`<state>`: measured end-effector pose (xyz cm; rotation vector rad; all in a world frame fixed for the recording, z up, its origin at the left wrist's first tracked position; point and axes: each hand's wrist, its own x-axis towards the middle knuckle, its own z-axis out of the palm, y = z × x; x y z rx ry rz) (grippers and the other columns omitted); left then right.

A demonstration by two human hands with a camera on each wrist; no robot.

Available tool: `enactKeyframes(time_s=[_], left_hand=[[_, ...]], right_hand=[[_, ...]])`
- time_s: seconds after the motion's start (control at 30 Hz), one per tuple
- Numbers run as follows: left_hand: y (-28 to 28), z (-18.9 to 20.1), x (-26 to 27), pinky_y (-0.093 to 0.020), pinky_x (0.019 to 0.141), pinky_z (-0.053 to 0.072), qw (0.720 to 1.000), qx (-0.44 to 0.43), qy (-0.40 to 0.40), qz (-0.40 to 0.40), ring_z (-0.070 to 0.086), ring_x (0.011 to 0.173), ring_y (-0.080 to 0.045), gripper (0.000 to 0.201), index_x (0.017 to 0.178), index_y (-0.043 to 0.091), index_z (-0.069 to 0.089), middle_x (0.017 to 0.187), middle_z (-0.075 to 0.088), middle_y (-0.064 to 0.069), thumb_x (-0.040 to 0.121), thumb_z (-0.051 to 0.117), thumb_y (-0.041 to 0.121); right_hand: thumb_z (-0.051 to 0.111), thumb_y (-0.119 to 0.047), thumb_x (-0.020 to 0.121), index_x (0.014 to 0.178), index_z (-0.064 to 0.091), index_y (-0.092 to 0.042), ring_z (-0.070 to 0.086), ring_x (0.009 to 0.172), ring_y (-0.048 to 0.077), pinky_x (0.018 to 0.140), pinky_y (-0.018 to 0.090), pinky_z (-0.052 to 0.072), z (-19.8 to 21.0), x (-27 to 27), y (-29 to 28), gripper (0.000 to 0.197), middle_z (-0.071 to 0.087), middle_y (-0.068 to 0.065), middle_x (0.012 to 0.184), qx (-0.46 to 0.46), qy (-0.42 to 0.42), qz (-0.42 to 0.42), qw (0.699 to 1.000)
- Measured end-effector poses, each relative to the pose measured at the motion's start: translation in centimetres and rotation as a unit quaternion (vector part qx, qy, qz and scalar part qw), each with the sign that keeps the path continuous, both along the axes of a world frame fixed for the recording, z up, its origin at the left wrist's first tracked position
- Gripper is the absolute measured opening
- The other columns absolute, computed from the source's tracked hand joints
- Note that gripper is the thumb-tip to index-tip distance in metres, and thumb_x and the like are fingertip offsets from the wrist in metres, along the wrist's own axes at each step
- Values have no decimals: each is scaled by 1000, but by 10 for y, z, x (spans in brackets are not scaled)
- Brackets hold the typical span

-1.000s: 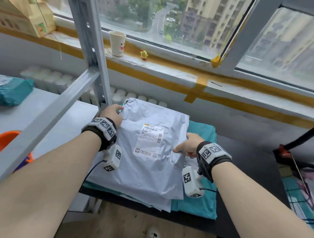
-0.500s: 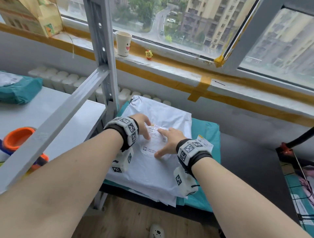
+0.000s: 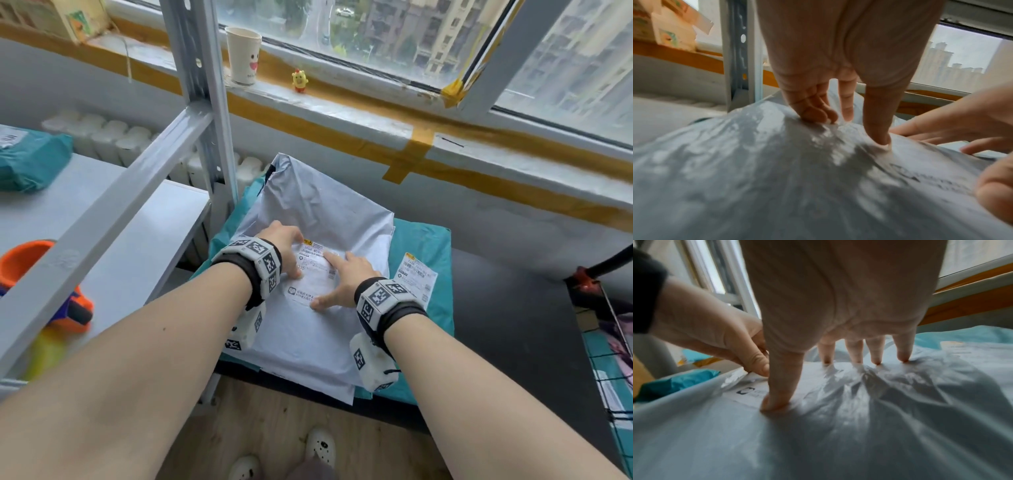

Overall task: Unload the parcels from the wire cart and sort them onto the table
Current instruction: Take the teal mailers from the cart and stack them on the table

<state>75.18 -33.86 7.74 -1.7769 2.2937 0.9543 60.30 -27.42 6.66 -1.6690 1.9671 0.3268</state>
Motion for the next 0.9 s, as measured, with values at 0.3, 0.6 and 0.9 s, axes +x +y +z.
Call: enactKeyframes(time_s=[0.3,0.6,0.9], left_hand=[[24,46,-25,-37,103,34,977,-192,-9,-96,33,129,-23,56,135,29,44,138,40,-1,82,59,28],[78,82,-131,-38,108,33,945,-236,52,-218,29,136,-24,51,136,27,45,144,36,-3,87,56,31],[177,96,-260,-40,111,29,911,-234,59,-333,24,139,-23,50,136,27,46,148,32,-2,87,56,31]], right_hand=[[52,-43,91,147,28,-29,31,137,28,111,45,30,52,-33,34,62,35,7,148,-116,13,-111,987],[48,-39,93,145,35,-30,33,137,28,112,41,30,90,-103,109,55,38,6,148,-161,47,-216,962],[52,-38,90,139,45,-30,41,131,27,108,38,36,105,-207,235,50,48,4,142,-195,19,-360,912]])
